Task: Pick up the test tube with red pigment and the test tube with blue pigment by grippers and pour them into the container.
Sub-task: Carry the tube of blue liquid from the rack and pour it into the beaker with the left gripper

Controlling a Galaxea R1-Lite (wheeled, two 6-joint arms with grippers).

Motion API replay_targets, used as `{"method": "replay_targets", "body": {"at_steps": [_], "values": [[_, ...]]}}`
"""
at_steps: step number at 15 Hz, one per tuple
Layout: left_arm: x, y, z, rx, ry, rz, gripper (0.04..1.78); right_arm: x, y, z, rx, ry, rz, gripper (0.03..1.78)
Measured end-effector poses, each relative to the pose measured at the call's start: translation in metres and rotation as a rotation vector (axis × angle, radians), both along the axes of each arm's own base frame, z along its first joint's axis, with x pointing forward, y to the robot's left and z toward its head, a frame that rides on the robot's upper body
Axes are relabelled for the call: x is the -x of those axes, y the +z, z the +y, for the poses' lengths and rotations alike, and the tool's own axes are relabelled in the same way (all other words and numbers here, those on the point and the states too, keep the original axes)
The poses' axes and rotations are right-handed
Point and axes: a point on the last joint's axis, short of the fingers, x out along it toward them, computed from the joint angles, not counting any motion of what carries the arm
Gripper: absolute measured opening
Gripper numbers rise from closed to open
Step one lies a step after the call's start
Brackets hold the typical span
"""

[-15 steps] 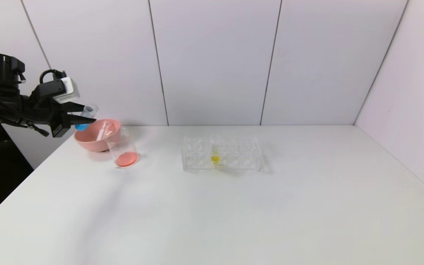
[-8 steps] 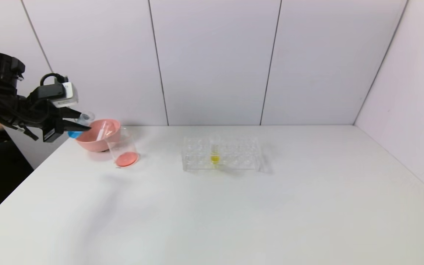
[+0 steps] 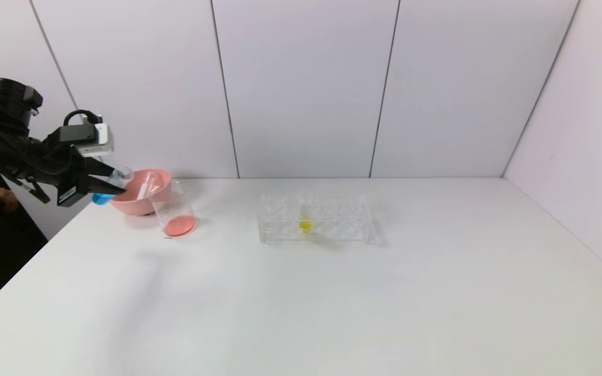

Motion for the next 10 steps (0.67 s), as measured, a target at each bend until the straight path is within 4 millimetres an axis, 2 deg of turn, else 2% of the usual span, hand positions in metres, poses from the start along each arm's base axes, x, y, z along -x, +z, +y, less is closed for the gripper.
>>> {"method": "replay_targets", "body": {"at_steps": [10], "values": [[-0.0056, 0.0076, 0.0005, -0.116, 0.021, 0.042, 0.44, 0.0000, 0.0000, 0.0000, 0.000, 0.000, 0.000, 1.77]]}}
